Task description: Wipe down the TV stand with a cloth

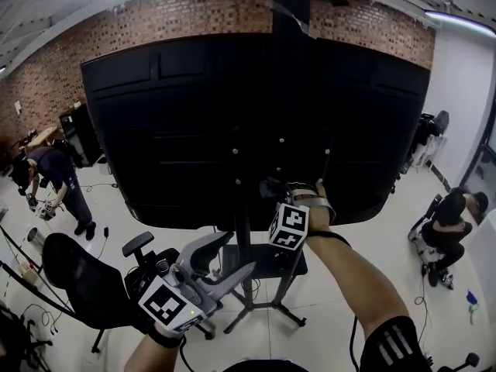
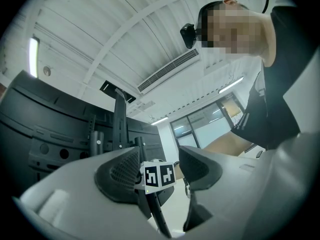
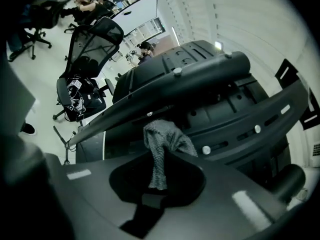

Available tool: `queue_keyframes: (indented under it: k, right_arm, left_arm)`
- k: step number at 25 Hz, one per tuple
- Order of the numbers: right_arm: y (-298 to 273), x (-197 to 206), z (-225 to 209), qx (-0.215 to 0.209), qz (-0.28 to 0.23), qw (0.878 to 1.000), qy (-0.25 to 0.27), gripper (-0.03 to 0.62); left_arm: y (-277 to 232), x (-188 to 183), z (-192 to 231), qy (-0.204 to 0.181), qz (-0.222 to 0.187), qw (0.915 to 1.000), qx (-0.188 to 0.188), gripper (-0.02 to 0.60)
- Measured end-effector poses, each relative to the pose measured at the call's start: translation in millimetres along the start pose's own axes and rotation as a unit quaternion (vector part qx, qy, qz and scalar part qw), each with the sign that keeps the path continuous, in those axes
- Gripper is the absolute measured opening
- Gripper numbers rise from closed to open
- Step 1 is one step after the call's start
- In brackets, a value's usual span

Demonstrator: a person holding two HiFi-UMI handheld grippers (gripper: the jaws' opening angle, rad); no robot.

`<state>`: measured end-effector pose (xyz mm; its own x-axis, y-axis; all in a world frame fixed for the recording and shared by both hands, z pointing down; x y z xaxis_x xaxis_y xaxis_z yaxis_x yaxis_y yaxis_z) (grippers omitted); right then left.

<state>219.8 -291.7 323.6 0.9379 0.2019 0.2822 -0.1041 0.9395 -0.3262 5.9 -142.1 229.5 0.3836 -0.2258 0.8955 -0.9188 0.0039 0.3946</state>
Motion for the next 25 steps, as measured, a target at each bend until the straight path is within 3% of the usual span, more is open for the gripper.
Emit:
queue_keyframes:
  k: [11, 18, 21, 25]
  right_arm:
    - [-17.7, 19.2, 56.5, -0.049, 0.015, 0.998, -0.037, 0.034]
    - [51.6, -41.6, 5.2, 0.027, -0.115, 0.988, -0.104, 0.034]
    - [83.2, -82.9, -22.3, 0.063, -0.165, 0.980, -0.090, 0.034]
    - [104.3, -147.0, -41.3, 0.068, -0.222, 0.970, -0.066, 0.034]
  left_arm:
    - [17.8, 4.6, -1.9, 0.006, 0.010, 0.9998, -0.017, 0.266]
    - [40.1, 2.3, 5.0, 0.004, 0.015, 0.9992, -0.036, 0.267]
    - [52.9, -0.6, 10.0, 0.001, 0.015, 0.9988, -0.046, 0.267]
    - [68.3, -8.7, 17.7, -0.009, 0.012, 0.9979, -0.063, 0.267]
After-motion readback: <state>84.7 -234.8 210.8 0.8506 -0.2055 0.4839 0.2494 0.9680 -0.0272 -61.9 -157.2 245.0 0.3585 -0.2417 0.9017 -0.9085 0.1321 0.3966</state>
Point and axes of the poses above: the fingertips, and each gripper's own axes: y backward along the fingers, z to its left, x out of its underside, the point moved 5 cm from there along y, backward along the fingers, and after that the axes turned 7 degrees about -z, right-handed, at the moved point
